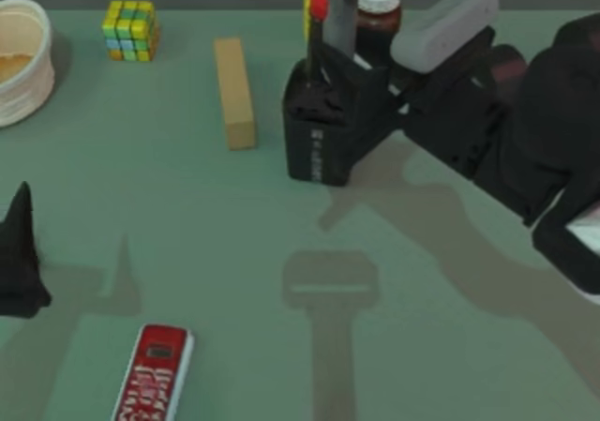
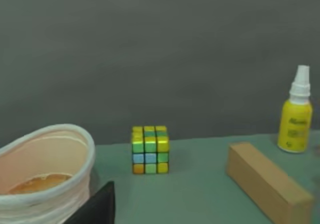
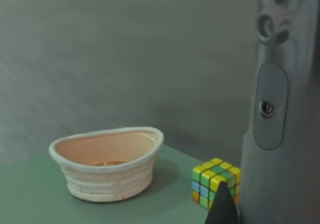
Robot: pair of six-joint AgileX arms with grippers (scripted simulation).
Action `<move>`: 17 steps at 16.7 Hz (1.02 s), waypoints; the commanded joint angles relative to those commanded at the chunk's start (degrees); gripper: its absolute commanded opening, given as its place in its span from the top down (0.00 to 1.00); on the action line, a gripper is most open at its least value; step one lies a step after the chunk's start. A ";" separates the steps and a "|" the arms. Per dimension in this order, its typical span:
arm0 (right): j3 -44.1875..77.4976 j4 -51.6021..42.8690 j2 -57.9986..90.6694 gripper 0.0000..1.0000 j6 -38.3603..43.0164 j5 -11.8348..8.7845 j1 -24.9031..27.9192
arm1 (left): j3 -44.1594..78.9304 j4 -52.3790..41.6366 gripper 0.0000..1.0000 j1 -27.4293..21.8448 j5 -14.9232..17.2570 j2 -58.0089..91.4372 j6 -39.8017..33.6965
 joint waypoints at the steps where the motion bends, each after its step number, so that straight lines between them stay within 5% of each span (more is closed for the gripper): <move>1: 0.00 0.00 0.00 1.00 0.00 0.00 0.00 | 2.21 1.54 0.00 -0.72 2.53 3.70 0.05; 11: 0.00 0.00 0.00 1.00 0.00 0.00 0.00 | 27.04 18.59 0.00 -9.13 31.95 49.32 0.21; 17: 0.00 0.00 0.00 1.00 0.00 0.00 0.00 | 36.79 25.41 0.00 -12.33 43.07 65.68 0.33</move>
